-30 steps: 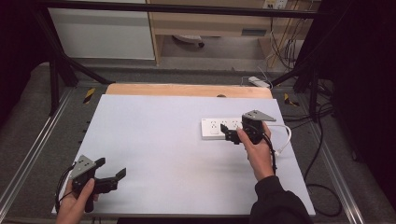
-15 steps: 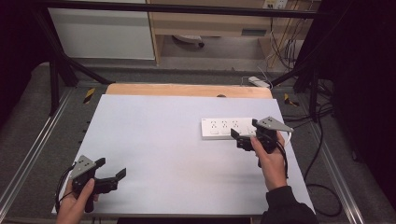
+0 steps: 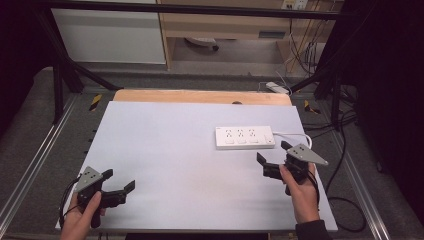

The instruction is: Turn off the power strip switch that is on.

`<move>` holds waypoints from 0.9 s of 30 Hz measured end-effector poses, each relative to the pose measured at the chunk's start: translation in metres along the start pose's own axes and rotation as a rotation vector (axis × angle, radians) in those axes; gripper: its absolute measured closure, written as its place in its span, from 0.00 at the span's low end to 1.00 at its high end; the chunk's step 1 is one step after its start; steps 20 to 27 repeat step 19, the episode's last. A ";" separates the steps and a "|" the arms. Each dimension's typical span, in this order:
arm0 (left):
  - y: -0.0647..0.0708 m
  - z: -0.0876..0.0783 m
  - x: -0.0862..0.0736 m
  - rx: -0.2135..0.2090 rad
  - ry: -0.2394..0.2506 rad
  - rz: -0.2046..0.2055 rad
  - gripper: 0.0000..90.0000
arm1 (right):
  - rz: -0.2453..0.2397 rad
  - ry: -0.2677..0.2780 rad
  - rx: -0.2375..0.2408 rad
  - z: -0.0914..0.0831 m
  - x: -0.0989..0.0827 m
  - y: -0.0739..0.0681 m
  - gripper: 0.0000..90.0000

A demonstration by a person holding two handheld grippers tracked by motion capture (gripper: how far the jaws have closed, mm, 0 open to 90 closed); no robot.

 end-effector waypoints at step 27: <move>0.002 0.000 0.000 -0.005 -0.001 0.006 0.06 | 0.006 -0.165 0.041 -0.014 -0.066 -0.004 0.04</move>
Point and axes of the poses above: each handheld gripper's, and its own axes: z roughly forward along the jaws, x roughly out of its top, y roughly to its right, the point moved 2 cm from there along z, roughly forward along the jaws, and after that the axes turned 8 degrees about -y, right-handed, at the moved point
